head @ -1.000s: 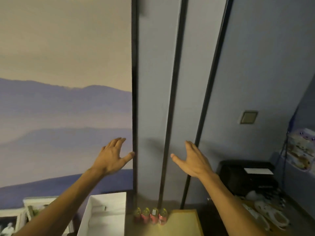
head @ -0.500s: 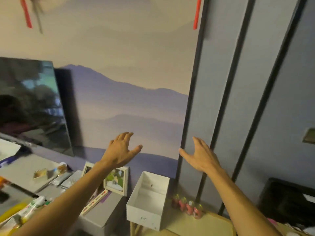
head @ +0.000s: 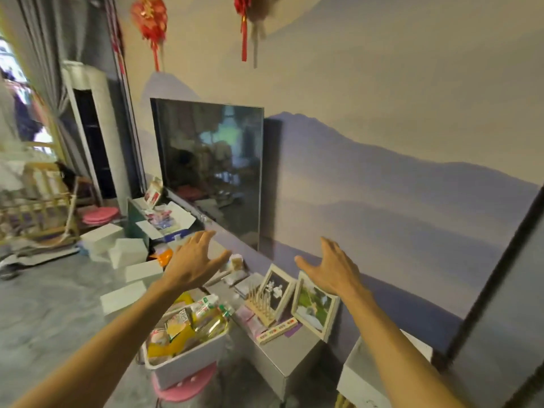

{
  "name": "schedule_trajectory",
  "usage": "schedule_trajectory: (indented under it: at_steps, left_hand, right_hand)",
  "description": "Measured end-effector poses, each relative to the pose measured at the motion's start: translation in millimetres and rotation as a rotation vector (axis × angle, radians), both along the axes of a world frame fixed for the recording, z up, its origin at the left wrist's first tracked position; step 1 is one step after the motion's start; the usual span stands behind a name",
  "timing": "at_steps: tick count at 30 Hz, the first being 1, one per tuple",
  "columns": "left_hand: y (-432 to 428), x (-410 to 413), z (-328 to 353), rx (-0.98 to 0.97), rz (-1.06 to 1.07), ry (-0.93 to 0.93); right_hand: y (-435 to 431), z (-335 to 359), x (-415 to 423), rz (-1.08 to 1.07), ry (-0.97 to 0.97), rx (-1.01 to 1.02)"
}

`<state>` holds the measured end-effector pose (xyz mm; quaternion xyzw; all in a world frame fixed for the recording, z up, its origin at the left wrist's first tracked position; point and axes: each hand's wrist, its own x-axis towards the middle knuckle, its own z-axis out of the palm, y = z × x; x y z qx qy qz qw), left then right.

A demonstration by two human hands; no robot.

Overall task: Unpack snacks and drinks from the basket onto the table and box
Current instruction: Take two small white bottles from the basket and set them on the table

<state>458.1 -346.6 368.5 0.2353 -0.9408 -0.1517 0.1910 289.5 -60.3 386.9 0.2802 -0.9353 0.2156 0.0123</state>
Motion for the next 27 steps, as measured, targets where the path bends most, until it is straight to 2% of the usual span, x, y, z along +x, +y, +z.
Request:
schedule_trajectory:
  at_steps: [5, 10, 19, 27]
  left_hand:
    - [-74.2, 20.3, -35.9, 0.053, 0.081, -0.07]
    - [-125.2, 0.3, -75.4, 0.102, 0.092, -0.145]
    - [-221.2, -113.1, -169.0, 0.146, 0.083, -0.316]
    - [-311.1, -220.3, -272.7, 0.158, 0.053, -0.563]
  right_hand:
    - [-98.5, -34.4, 4.4, 0.095, -0.06, 0.023]
    - [-170.9, -73.9, -10.6, 0.149, -0.131, 0.06]
    - [-295.6, -176.0, -115.3, 0.188, -0.281, 0.096]
    - [-393.6, -294.3, -199.0, 0.172, -0.473, 0.17]
